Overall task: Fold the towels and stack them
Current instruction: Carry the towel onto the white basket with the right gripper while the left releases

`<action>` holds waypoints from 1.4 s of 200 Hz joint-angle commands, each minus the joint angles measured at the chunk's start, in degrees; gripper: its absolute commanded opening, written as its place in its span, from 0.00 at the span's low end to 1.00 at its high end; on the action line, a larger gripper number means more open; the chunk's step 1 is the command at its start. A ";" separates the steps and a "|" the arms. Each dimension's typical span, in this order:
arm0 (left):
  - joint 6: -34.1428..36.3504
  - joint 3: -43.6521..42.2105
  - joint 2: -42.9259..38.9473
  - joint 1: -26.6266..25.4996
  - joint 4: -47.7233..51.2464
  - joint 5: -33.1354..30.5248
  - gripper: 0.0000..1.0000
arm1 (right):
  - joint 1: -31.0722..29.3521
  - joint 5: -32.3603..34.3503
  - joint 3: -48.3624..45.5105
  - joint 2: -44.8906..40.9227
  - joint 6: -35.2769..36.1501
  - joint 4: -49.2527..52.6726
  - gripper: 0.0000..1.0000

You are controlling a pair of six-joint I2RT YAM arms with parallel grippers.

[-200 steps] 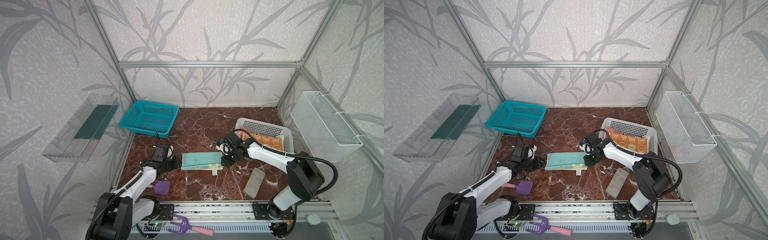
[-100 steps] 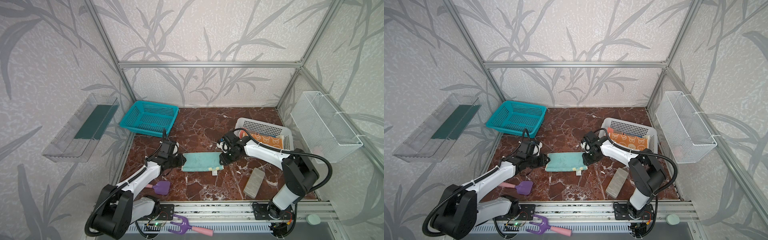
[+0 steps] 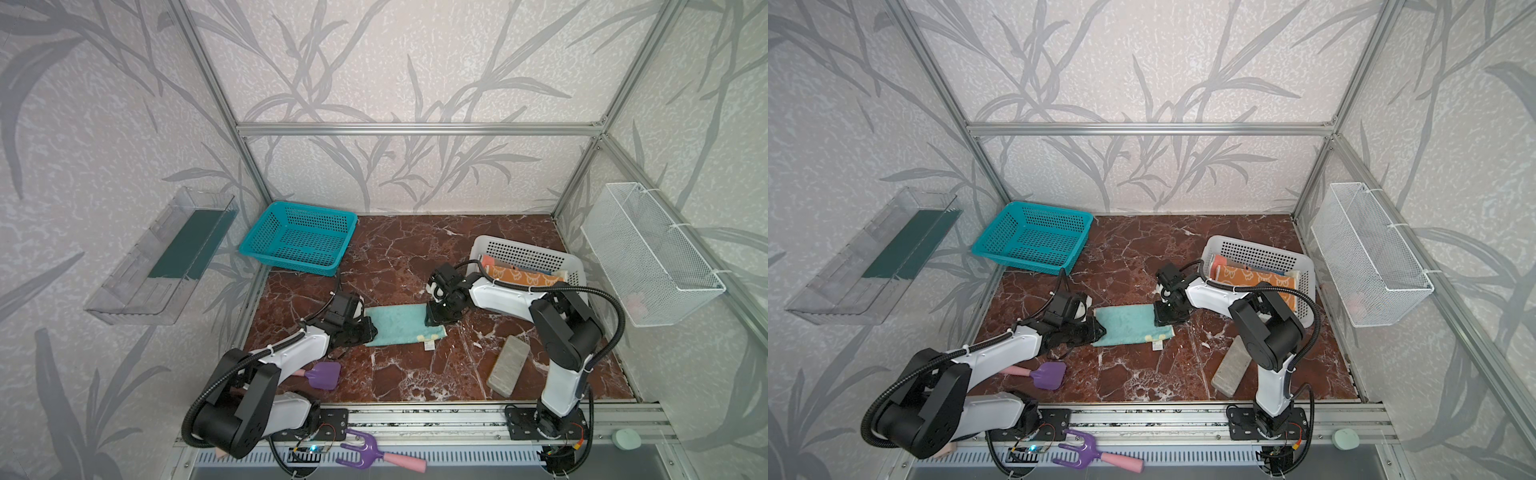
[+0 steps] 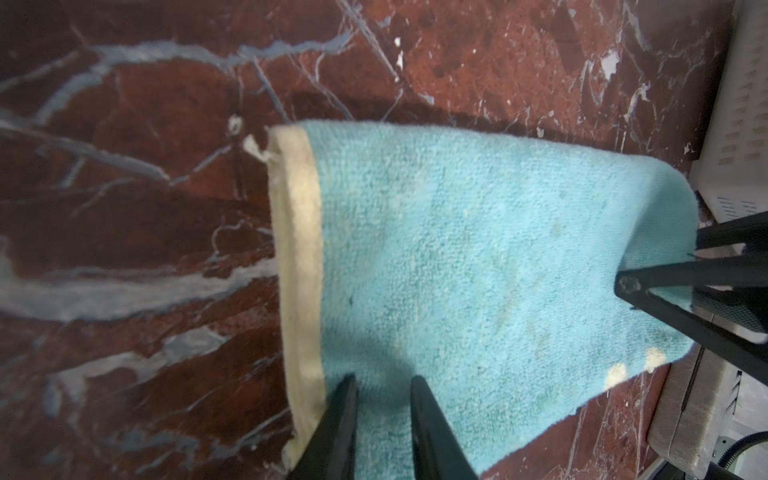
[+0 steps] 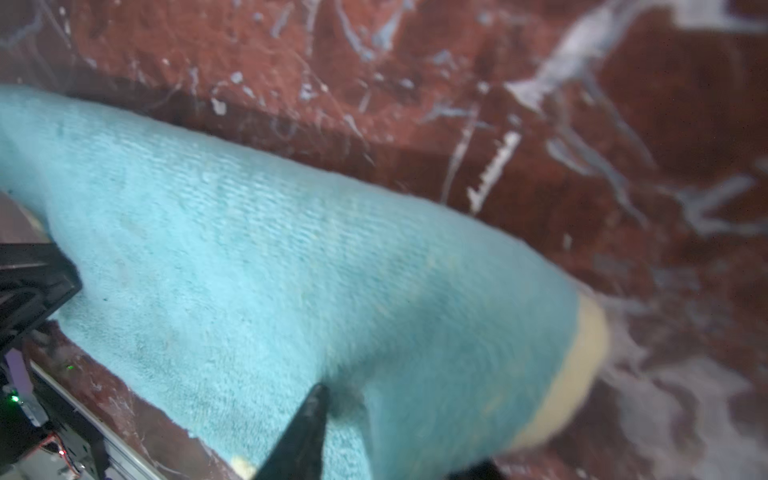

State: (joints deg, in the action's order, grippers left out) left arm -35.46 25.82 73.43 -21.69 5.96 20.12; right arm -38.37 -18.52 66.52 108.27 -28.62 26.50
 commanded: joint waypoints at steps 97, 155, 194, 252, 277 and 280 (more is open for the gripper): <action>0.23 0.53 -17.76 -0.23 11.59 -12.74 0.29 | 1.58 9.83 26.99 -1.77 8.18 23.98 0.00; 2.30 2.13 -17.04 -0.01 8.47 -12.56 0.30 | 17.85 15.39 25.73 -16.38 11.91 33.85 0.00; 2.80 1.80 -15.28 0.16 6.83 -10.75 0.30 | 35.69 16.96 17.55 -20.13 16.87 30.38 0.00; 2.59 1.31 -15.41 0.18 6.56 -10.29 0.30 | 44.37 21.40 15.87 -10.95 20.18 27.99 0.00; 2.50 0.81 -15.20 0.25 6.61 -10.36 0.30 | 44.78 24.05 16.57 -8.51 20.79 27.35 0.00; 2.50 0.88 -15.15 0.25 6.71 -10.41 0.30 | 44.80 24.44 16.62 -8.44 20.88 27.34 0.00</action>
State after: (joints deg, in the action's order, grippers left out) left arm -33.17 26.41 58.22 -21.65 13.15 9.89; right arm 6.13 2.26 80.95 98.91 -9.54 54.02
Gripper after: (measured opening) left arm 0.301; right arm 0.065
